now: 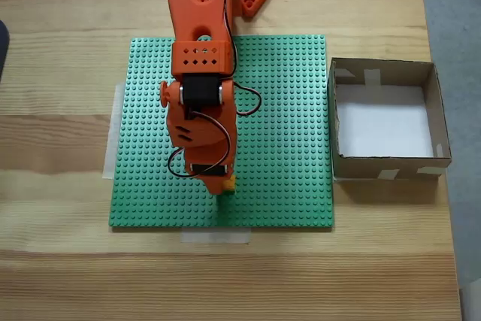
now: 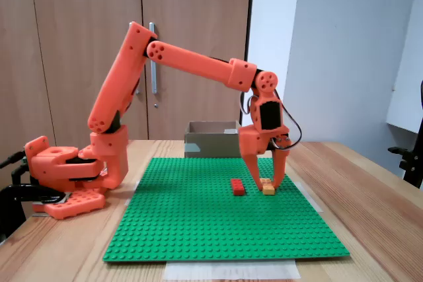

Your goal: Pick the yellow lego block and put it in the box.

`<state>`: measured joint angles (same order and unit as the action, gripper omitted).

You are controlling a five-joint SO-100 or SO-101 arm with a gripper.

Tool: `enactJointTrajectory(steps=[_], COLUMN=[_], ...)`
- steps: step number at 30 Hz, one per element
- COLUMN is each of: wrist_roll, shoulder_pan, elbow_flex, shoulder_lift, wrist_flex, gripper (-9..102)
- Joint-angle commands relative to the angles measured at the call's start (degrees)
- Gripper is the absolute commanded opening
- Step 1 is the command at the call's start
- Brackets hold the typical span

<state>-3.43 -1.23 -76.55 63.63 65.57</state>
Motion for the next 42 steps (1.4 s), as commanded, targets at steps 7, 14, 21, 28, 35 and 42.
enactJointTrajectory(steps=[7,14,21,28,35,42], wrist_roll=[1.32,1.23,0.44,-0.09,-1.14,-1.41], shoulder_pan=[-0.35,-0.62,-1.93,-4.48,-9.32,-18.37], elbow_flex=[3.52,6.33,5.45,1.05,-4.48,-2.55], shoulder_lift=[0.97,3.43,12.39,24.08,36.04,39.29], wrist_flex=[1.23,6.59,12.22,15.47,18.81,20.13], gripper=[-1,-1,-1,-1,-1,-1])
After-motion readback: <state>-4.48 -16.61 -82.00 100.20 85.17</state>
